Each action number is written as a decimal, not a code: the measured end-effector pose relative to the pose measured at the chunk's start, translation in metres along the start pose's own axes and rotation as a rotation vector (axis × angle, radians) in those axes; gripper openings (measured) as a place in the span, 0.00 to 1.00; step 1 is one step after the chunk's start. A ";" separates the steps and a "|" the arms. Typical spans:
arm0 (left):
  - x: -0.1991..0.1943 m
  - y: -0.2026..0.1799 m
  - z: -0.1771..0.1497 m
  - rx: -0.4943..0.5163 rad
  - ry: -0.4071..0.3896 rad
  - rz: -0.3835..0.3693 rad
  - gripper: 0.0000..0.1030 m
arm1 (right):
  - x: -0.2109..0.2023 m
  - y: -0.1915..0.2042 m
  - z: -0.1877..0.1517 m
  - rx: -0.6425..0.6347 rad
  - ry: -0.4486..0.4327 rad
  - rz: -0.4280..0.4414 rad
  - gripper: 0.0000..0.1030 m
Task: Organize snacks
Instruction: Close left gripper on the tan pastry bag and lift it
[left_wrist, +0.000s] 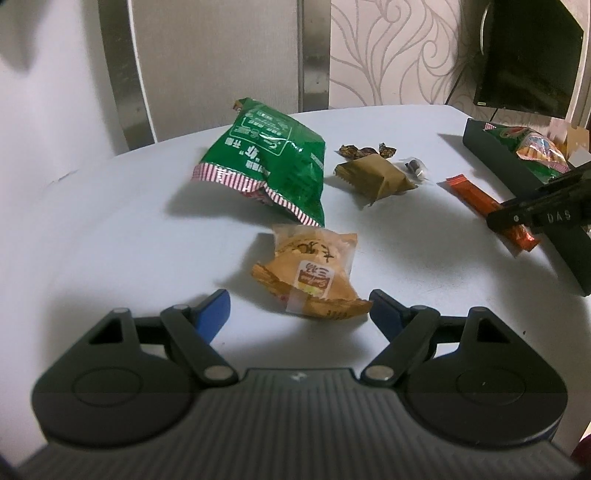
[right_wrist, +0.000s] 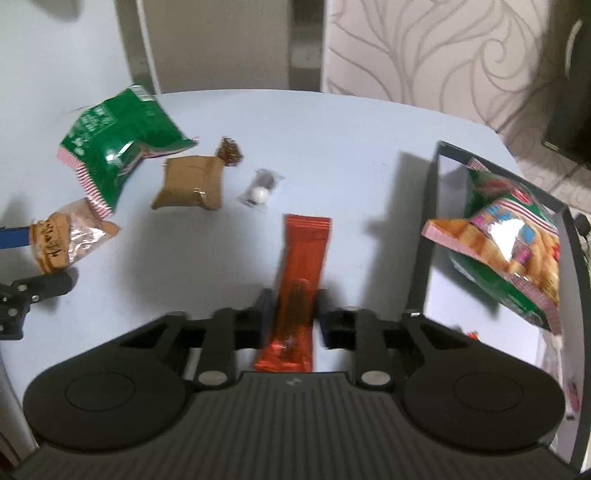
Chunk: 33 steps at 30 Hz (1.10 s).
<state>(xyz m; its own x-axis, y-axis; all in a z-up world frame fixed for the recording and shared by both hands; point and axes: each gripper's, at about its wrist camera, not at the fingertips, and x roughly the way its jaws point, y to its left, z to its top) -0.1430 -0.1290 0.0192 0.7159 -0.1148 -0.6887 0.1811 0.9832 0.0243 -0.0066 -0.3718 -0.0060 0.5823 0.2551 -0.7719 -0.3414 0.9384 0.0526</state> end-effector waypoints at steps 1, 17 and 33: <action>-0.001 0.000 0.000 -0.001 -0.002 0.001 0.81 | -0.001 0.004 -0.001 -0.019 -0.002 0.000 0.24; 0.023 -0.009 0.018 -0.008 -0.009 0.007 0.81 | -0.029 0.026 -0.043 -0.006 -0.018 0.029 0.24; 0.018 -0.003 0.012 0.014 -0.013 -0.004 0.60 | -0.030 0.027 -0.043 0.012 -0.019 0.023 0.24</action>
<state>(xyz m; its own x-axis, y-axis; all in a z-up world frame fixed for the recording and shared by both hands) -0.1229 -0.1360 0.0152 0.7241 -0.1203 -0.6792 0.1931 0.9807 0.0321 -0.0654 -0.3640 -0.0088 0.5881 0.2813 -0.7583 -0.3460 0.9350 0.0785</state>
